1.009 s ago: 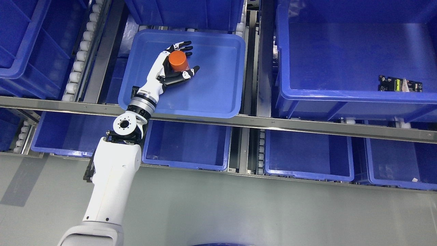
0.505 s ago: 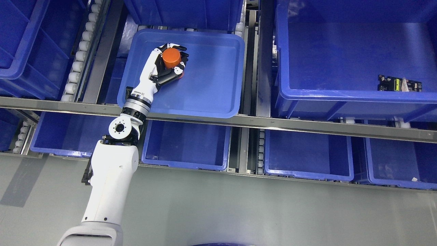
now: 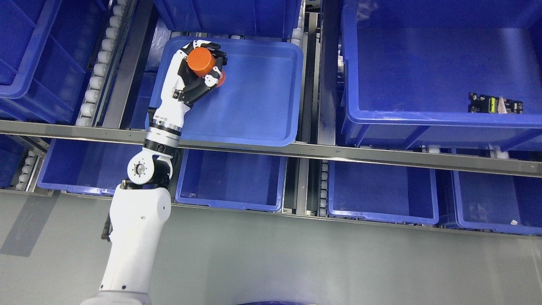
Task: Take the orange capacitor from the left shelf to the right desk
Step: 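Lift the capacitor with the left hand up out of the bin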
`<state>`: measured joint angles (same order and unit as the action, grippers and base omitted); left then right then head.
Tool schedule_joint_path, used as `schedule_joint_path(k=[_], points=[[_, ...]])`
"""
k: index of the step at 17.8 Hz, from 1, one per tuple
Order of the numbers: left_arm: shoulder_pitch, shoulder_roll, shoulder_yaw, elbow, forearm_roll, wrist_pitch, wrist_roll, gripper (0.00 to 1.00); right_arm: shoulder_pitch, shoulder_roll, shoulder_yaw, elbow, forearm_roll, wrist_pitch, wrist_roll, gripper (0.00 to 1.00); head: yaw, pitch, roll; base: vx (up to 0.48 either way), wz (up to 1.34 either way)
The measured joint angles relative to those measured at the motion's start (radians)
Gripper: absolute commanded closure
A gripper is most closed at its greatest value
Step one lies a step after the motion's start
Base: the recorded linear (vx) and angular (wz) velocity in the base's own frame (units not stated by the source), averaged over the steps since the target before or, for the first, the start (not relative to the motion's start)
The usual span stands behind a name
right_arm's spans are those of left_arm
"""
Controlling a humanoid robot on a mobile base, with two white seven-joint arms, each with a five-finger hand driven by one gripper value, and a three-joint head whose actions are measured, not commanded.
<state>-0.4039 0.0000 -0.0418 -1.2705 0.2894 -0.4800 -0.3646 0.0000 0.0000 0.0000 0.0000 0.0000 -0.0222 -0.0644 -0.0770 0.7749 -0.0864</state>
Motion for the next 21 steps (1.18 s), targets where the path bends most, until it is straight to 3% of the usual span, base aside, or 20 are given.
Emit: schedule_joint_path(k=[3,8,16,21], points=[[0.106,0.0,-0.035,-0.081,0.033,-0.179,-0.006,0.99,0.0,0.0,0.0,0.0,0.0,0.0,0.0,0.0,0.0,0.0,0.0,0.0,0.0],[0.225,0.0,-0.069,-0.158,0.051,-0.288,-0.007,0.99,0.0,0.0,0.0,0.0,0.0,0.0,0.0,0.0,0.0,0.0,0.0,0.0,0.0],[0.305,0.0,-0.098,-0.232,0.06,-0.299,0.003,0.99,0.0,0.0,0.0,0.0,0.0,0.0,0.0,0.0,0.0,0.0,0.0,0.0,0.0],[0.324,0.0,-0.107,-0.27,0.062,-0.175,0.077,0.99,0.0,0.0,0.0,0.0,0.0,0.0,0.0,0.0,0.0,0.0,0.0,0.0,0.0]])
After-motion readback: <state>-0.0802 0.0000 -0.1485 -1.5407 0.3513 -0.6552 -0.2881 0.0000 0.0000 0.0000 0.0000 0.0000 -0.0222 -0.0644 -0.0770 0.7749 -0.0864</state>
